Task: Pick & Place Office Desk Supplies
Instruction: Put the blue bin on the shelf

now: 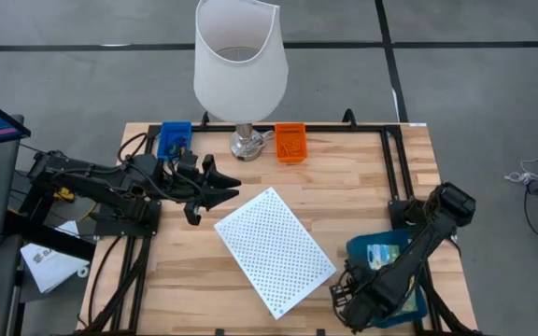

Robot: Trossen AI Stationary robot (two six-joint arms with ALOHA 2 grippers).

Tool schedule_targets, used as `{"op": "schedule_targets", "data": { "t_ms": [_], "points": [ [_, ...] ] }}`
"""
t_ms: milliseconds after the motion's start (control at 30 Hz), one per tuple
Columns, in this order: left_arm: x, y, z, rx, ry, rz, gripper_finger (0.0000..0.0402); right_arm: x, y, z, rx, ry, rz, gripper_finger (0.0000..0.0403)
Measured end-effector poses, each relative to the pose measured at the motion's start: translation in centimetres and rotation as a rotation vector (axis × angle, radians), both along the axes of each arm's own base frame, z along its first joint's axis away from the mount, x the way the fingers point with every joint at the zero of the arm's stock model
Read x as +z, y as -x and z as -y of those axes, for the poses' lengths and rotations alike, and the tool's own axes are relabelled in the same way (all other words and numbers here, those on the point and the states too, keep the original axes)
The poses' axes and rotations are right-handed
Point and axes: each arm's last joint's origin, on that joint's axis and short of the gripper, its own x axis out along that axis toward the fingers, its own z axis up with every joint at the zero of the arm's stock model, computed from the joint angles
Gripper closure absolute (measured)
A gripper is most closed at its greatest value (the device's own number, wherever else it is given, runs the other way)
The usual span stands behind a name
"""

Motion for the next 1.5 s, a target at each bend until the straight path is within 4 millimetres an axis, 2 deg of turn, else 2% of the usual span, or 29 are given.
{"op": "schedule_targets", "data": {
  "t_ms": [267,700,1033,1267,1500],
  "points": [
    [0.0,0.0,0.0,0.001,-0.009,-0.003,0.027,2.1,-0.2,0.0,0.026,0.012,-0.011,0.0402],
    [0.0,0.0,0.1,-0.013,-0.054,-0.002,0.027,5.0,-1.8,0.3,0.072,-0.042,0.038,0.0403],
    [-0.3,0.0,0.1,-0.014,-0.061,-0.027,0.027,9.0,-2.4,0.0,0.084,-0.094,0.133,0.0403],
    [-0.3,0.0,0.1,-0.014,-0.083,-0.026,0.027,11.0,-3.5,0.9,0.093,-0.112,0.188,0.0403],
    [-0.3,0.0,0.1,-0.013,-0.091,-0.025,0.027,11.3,-4.7,2.3,0.139,-0.097,0.186,0.0403]
  ]
}}
